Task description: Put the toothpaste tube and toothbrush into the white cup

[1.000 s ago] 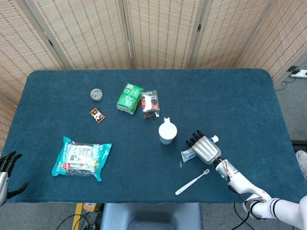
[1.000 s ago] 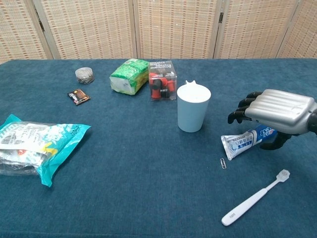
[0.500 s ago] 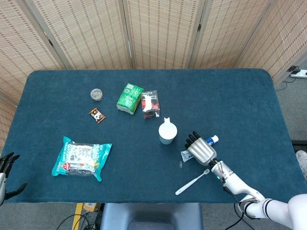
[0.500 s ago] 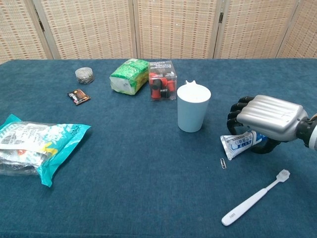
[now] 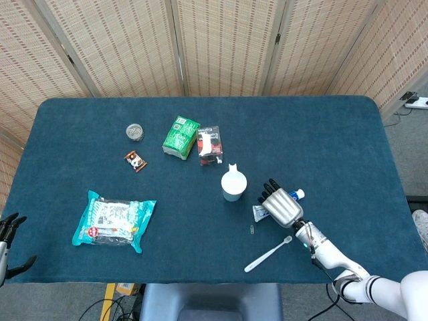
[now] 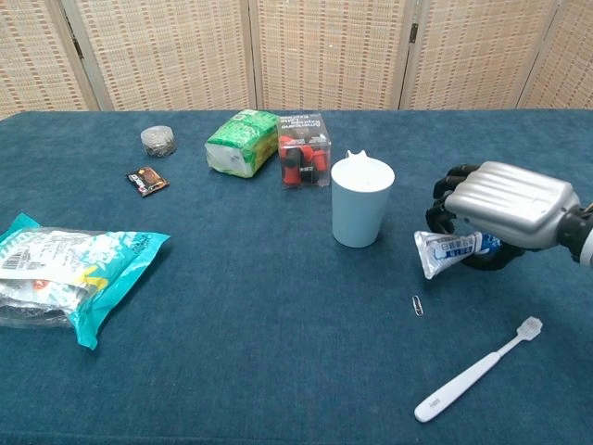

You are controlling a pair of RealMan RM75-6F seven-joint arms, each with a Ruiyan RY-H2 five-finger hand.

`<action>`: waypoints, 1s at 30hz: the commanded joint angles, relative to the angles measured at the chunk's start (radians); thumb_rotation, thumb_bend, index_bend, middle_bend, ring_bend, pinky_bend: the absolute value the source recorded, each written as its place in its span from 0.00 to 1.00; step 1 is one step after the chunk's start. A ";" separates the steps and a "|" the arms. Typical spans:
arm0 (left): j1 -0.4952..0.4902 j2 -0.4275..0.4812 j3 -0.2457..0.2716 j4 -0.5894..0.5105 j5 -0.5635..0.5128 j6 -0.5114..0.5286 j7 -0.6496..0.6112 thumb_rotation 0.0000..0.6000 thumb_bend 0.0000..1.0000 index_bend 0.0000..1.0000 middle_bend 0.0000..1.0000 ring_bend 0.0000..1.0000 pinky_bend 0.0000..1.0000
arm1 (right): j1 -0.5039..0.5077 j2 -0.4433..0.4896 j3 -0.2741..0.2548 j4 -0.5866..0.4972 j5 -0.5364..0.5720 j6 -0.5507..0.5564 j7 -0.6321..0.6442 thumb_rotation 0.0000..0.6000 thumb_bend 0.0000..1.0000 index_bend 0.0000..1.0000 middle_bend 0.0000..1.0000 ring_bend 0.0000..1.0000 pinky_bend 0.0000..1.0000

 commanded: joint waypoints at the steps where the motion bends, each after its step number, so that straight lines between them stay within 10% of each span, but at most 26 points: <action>1: 0.001 0.001 -0.001 -0.002 0.000 0.002 0.001 1.00 0.25 0.18 0.12 0.14 0.20 | -0.017 0.030 0.009 -0.022 -0.017 0.061 0.054 1.00 0.32 0.79 0.51 0.26 0.20; 14: -0.006 0.014 -0.004 -0.036 0.016 0.008 0.019 1.00 0.25 0.18 0.12 0.14 0.20 | -0.075 0.183 0.079 -0.246 -0.015 0.252 0.293 1.00 0.34 0.85 0.53 0.29 0.22; 30: 0.003 0.030 -0.001 -0.058 0.013 0.017 0.022 1.00 0.25 0.18 0.12 0.14 0.20 | -0.002 0.286 0.236 -0.534 0.142 0.143 0.520 1.00 0.34 0.87 0.55 0.30 0.22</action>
